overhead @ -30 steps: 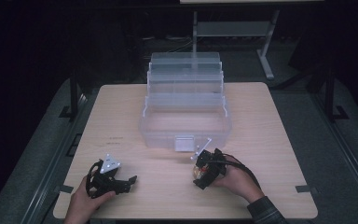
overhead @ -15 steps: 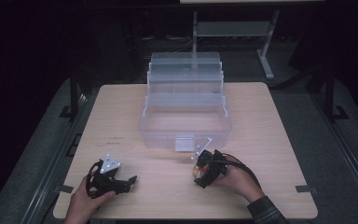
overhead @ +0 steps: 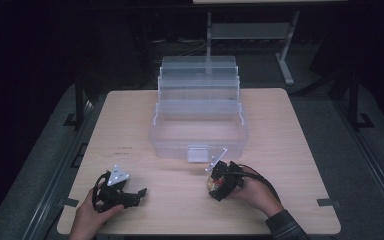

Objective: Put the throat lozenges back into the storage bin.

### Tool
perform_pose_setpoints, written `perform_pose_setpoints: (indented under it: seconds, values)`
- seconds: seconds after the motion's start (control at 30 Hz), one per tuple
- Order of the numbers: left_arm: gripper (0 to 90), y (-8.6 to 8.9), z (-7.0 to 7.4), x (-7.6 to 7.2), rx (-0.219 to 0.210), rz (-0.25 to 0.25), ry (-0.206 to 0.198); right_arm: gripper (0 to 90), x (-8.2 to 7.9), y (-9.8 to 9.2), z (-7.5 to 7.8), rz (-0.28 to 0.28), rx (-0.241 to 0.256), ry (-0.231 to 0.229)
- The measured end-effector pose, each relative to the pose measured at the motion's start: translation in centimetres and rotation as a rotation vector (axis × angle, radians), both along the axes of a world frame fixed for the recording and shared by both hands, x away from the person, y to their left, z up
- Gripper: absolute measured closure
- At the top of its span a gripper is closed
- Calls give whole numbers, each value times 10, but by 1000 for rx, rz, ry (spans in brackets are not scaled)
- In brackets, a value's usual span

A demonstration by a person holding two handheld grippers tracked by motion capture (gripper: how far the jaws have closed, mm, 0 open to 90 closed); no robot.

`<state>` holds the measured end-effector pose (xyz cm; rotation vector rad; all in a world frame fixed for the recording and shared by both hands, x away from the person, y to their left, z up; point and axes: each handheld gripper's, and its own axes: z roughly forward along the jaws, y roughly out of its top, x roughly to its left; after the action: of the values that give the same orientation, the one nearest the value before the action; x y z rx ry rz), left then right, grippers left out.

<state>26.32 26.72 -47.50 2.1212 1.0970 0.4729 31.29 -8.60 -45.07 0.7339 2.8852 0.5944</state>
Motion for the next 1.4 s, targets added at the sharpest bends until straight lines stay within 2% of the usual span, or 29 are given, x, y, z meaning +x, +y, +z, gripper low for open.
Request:
perform_pose_setpoints:
  seconds: [0.73, 1.13, 1.4]
  values:
    - [106, 0, 0, 0, 0, 0, 0, 197, -2, -7, 6, -17, 9, 15]
    - [106, 0, 0, 0, 0, 0, 0, 197, -4, -17, 13, -31, 19, 10]
    - [106, 0, 0, 0, 0, 0, 0, 197, -5, -27, 17, -59, 18, 8]
